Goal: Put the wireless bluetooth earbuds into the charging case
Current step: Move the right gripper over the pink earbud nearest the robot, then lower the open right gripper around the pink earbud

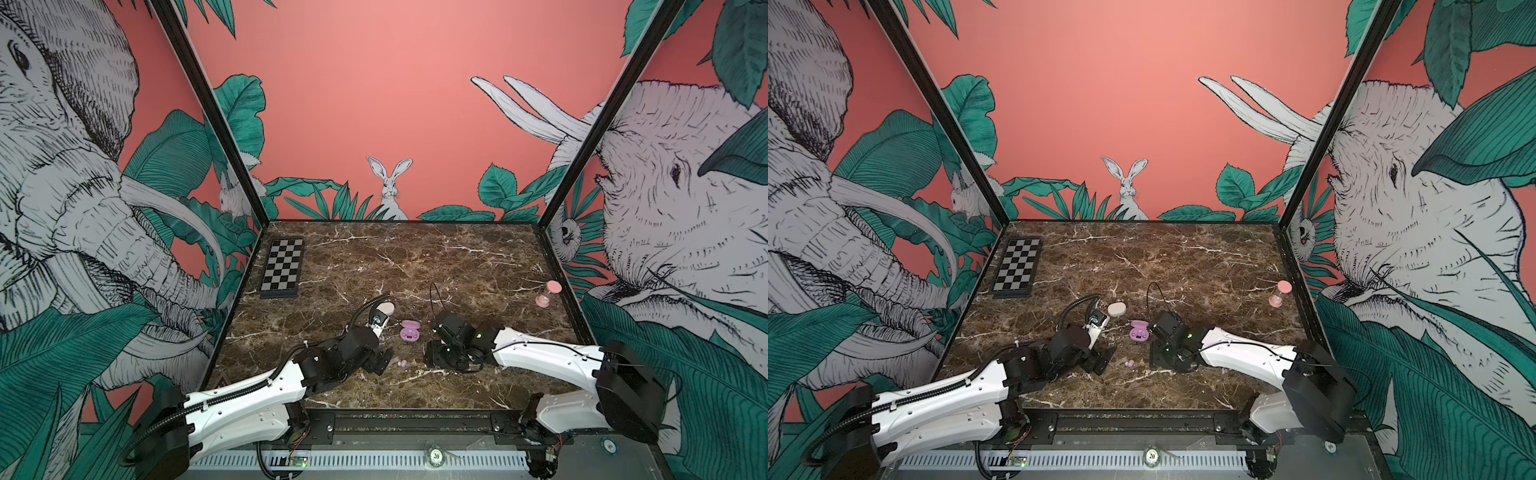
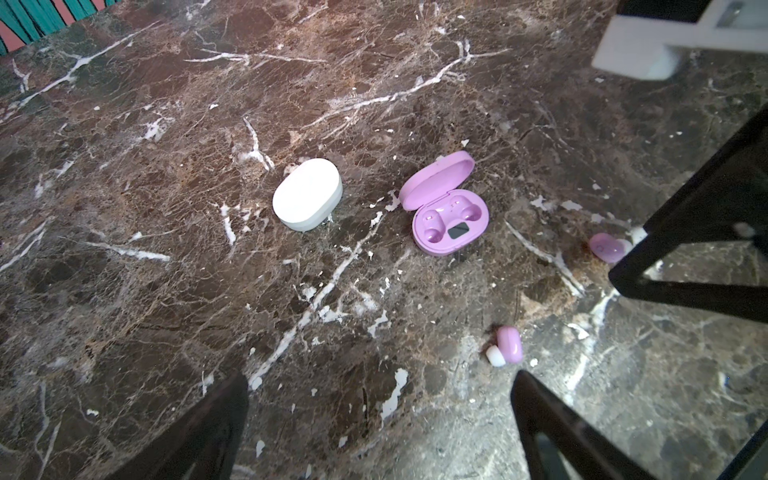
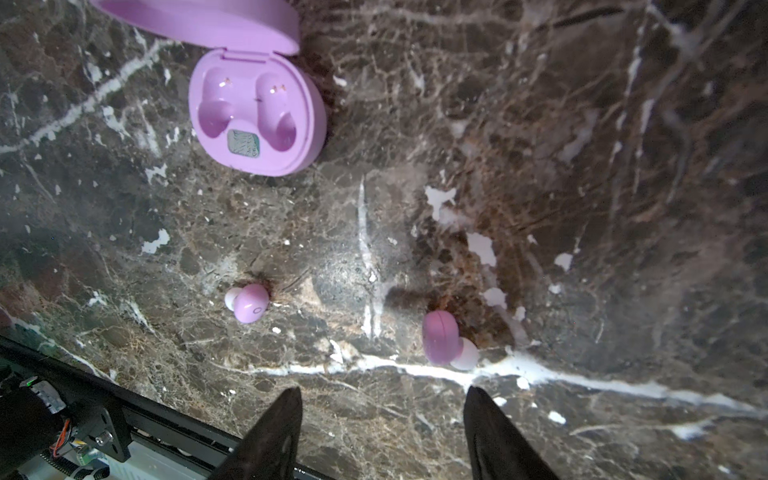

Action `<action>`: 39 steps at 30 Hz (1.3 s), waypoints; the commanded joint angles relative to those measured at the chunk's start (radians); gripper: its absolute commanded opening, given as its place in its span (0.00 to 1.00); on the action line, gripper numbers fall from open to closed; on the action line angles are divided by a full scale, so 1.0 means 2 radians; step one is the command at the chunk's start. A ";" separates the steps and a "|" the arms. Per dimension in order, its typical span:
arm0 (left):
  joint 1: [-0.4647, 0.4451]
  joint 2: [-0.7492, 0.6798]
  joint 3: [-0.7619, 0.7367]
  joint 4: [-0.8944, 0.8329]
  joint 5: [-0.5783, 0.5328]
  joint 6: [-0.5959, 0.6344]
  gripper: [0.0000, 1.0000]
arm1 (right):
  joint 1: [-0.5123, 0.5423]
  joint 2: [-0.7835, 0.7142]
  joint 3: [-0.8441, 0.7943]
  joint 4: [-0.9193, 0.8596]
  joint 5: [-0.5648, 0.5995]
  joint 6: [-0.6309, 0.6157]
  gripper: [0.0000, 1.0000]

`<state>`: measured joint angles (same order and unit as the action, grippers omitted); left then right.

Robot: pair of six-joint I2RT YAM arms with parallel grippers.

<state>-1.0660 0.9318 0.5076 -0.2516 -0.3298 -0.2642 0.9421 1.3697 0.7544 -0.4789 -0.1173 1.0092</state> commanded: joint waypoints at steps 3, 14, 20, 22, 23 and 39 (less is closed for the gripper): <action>-0.003 -0.004 -0.009 0.017 0.006 0.005 0.99 | -0.001 0.010 0.015 -0.009 0.006 -0.001 0.58; -0.010 0.010 -0.012 0.028 0.033 0.015 0.99 | -0.001 0.028 0.020 -0.012 0.002 -0.003 0.54; -0.012 0.017 -0.010 0.029 0.036 0.019 0.99 | -0.001 0.031 0.020 -0.013 0.003 -0.003 0.52; -0.013 0.018 -0.009 0.029 0.036 0.019 0.99 | -0.001 0.033 0.021 -0.013 0.003 -0.005 0.52; -0.012 0.019 -0.008 0.029 0.036 0.020 0.99 | -0.001 0.035 0.022 -0.014 0.003 -0.006 0.50; -0.015 0.023 -0.006 0.028 0.035 0.023 0.99 | -0.002 0.049 0.033 -0.033 0.015 -0.016 0.44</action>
<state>-1.0889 0.9783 0.4999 -0.2070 -0.2646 -0.2234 0.9421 1.4567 0.7998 -0.5156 -0.1108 0.9897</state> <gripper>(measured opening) 0.991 0.447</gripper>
